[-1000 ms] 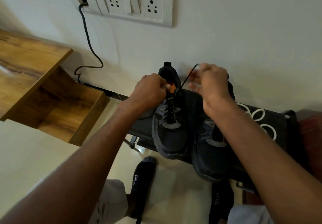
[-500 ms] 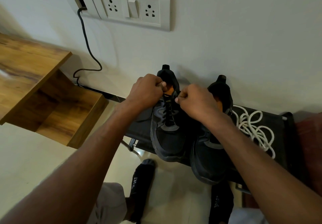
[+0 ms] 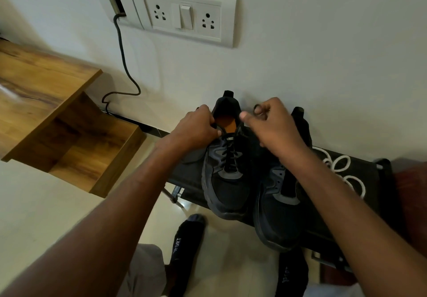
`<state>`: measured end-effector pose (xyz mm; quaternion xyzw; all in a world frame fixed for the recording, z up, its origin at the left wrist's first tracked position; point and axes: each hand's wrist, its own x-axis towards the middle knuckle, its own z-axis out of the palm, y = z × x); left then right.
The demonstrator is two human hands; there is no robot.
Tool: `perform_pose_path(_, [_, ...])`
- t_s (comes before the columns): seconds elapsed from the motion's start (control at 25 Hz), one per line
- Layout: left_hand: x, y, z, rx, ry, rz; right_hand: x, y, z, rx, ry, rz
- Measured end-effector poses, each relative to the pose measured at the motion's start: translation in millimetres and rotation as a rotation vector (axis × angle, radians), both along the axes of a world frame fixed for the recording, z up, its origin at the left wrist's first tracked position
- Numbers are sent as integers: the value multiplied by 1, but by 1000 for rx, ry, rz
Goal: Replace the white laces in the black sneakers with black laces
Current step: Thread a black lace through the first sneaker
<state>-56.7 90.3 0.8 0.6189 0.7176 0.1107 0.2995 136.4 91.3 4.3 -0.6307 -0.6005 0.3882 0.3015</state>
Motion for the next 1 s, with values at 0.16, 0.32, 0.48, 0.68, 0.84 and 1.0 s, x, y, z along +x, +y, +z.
perform_pose_path(0.16, [5, 1, -4, 12, 53, -18, -7, -5, -12, 25, -351, 189])
perform_pose_path(0.32, [2, 1, -8, 61, 82, -47, -5, -5, -10, 36, -425, 160])
perform_pose_path(0.48, [-3, 0, -10, 128, 167, -18, -3, -6, -10, 78, -415, 63])
perform_pose_path(0.68, [-7, 2, -12, 76, 174, -38, -3, -7, -15, 216, -564, 115])
perform_pose_path(0.84, [-5, 3, -10, 62, 143, -46, -9, -10, -14, 339, -589, 191])
perform_pose_path(1.0, [-4, 2, -9, 55, 147, -76, -14, -9, -17, 129, -393, 164])
